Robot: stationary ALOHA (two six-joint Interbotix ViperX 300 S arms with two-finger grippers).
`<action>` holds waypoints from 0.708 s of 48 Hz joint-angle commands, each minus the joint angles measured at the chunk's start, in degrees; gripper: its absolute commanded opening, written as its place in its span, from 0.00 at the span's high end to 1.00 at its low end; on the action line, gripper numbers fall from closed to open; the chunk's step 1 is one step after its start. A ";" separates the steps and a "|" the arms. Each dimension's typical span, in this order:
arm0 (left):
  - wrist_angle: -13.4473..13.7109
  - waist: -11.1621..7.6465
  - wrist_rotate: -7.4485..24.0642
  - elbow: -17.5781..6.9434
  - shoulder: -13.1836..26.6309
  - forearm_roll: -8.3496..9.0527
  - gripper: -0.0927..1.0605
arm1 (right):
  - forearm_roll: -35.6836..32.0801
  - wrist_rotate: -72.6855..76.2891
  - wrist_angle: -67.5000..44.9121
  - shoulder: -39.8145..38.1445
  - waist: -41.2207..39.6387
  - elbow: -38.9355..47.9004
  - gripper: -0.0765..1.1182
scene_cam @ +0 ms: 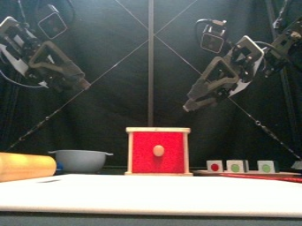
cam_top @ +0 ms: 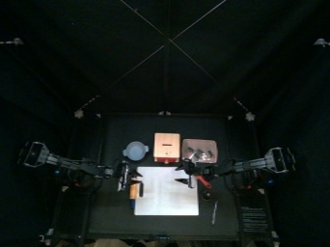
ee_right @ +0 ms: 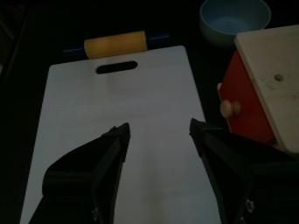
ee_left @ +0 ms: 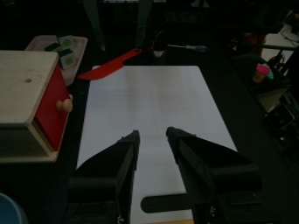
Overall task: Place sushi on board then cut the sushi with the knife then place the pieces on the plate
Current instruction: Place the 4 sushi pieces on the plate
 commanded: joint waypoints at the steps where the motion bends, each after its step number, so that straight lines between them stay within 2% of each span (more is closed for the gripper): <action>1: -0.26 -0.18 0.00 -0.44 -0.09 -0.09 0.28 | -0.18 0.09 0.00 -0.79 -0.18 -1.41 0.18; 34: -0.35 -0.18 0.00 -0.09 -0.09 -0.09 0.28 | -0.09 0.09 -0.53 -0.35 -0.18 -1.49 0.18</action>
